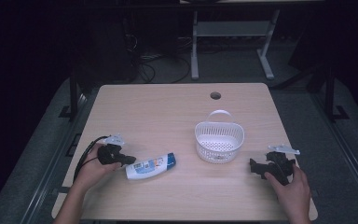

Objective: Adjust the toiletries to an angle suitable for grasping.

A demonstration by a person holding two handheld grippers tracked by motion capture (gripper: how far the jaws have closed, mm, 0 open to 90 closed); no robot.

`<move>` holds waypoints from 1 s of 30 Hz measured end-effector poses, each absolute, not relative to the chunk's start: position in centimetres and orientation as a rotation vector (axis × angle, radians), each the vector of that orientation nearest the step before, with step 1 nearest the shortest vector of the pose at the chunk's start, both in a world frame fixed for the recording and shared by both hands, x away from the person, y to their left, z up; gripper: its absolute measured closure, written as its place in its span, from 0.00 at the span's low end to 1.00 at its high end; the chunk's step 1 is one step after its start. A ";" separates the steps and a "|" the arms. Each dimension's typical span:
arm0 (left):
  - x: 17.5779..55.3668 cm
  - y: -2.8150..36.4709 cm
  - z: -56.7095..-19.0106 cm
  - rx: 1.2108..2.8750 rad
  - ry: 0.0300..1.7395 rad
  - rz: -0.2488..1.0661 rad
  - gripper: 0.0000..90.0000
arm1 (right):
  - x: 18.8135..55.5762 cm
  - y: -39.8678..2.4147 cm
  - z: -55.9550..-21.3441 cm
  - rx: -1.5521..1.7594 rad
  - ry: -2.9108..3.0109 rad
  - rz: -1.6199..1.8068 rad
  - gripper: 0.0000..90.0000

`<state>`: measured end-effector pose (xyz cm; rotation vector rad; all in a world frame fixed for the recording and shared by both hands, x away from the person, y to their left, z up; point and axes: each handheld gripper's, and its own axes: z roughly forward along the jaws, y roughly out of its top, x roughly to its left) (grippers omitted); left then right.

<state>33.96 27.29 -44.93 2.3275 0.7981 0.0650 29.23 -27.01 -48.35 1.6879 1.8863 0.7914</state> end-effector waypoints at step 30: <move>30.7 25.8 -44.8 2.348 0.717 0.010 1.00 | 29.2 -27.0 -48.4 1.688 1.886 0.791 0.00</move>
